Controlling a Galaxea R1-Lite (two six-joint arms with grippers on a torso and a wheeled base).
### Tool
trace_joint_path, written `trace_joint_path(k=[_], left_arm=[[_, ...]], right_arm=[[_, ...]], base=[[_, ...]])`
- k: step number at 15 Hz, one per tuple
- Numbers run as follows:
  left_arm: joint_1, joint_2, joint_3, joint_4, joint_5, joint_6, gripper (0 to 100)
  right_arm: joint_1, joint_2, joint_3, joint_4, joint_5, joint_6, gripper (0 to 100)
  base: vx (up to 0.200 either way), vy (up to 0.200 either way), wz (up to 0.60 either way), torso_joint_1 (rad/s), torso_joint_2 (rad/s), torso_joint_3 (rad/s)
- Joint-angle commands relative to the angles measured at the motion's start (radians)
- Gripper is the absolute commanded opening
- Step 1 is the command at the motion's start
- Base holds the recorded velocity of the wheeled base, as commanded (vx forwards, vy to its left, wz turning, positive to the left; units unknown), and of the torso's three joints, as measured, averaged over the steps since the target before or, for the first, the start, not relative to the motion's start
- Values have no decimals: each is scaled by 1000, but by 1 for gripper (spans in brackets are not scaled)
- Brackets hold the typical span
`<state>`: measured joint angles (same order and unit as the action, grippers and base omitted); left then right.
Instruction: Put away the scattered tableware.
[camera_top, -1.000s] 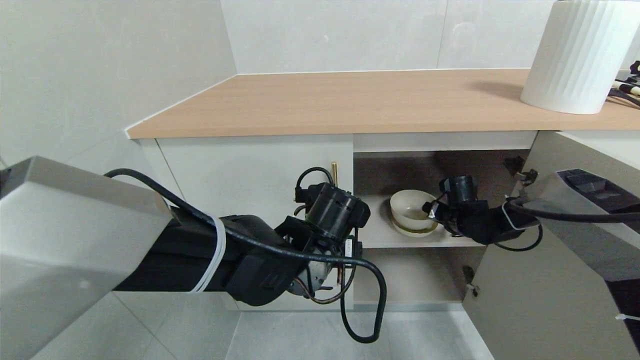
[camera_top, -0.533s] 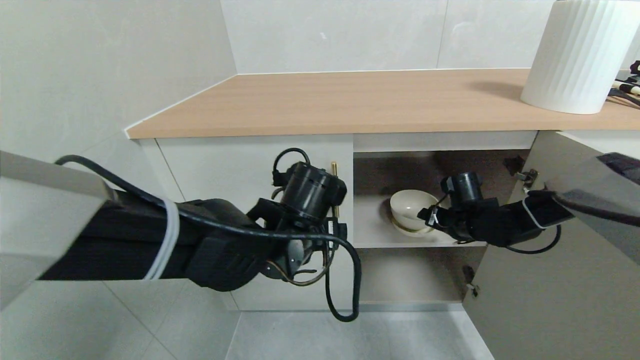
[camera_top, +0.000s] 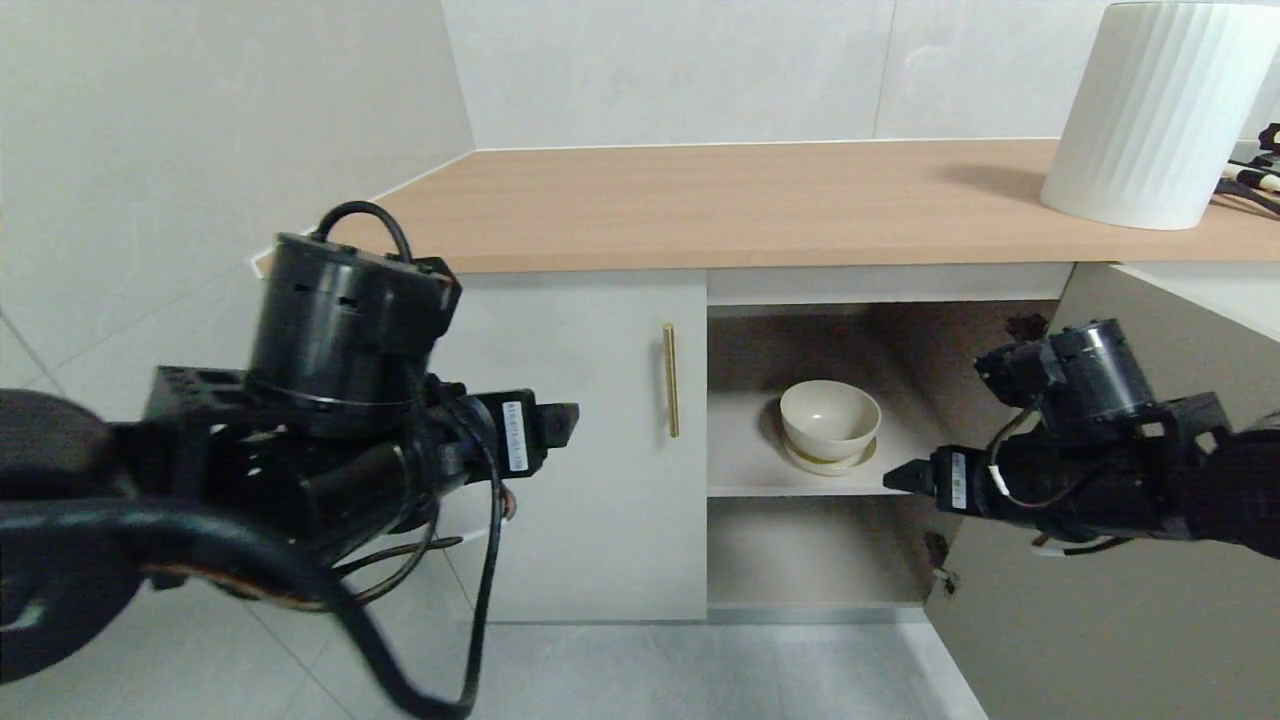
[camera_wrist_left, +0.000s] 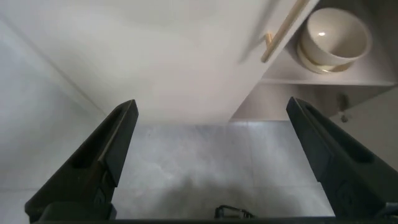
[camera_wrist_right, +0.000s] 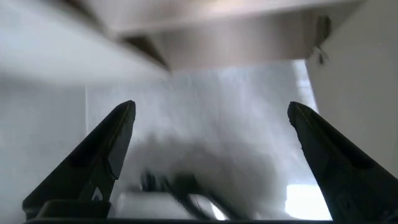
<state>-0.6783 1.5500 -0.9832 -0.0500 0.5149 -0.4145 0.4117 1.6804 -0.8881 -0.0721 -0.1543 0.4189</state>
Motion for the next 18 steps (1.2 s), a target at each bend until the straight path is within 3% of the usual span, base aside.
trace_joint_path(k=[1, 3, 4, 13, 18], left_arm=[[-12, -214, 150, -2, -21, 14, 100], [11, -294, 227, -5, -108, 16, 100], [11, -307, 235, -4, -115, 16, 100], [39, -314, 259, -5, -118, 14, 100], [39, -309, 259, -5, -116, 14, 100]], right_arm=[[18, -189, 97, 29, 2, -32, 100], [18, -243, 103, 81, 1, -34, 100], [18, -258, 101, 100, 1, -34, 100], [39, -265, 109, 117, -1, -57, 100], [45, -269, 109, 130, -7, -57, 100]], base=[[0, 0, 0, 0, 0, 0], [0, 0, 0, 0, 0, 0], [0, 0, 0, 0, 0, 0], [0, 0, 0, 0, 0, 0], [-200, 0, 0, 6, 2, 1]])
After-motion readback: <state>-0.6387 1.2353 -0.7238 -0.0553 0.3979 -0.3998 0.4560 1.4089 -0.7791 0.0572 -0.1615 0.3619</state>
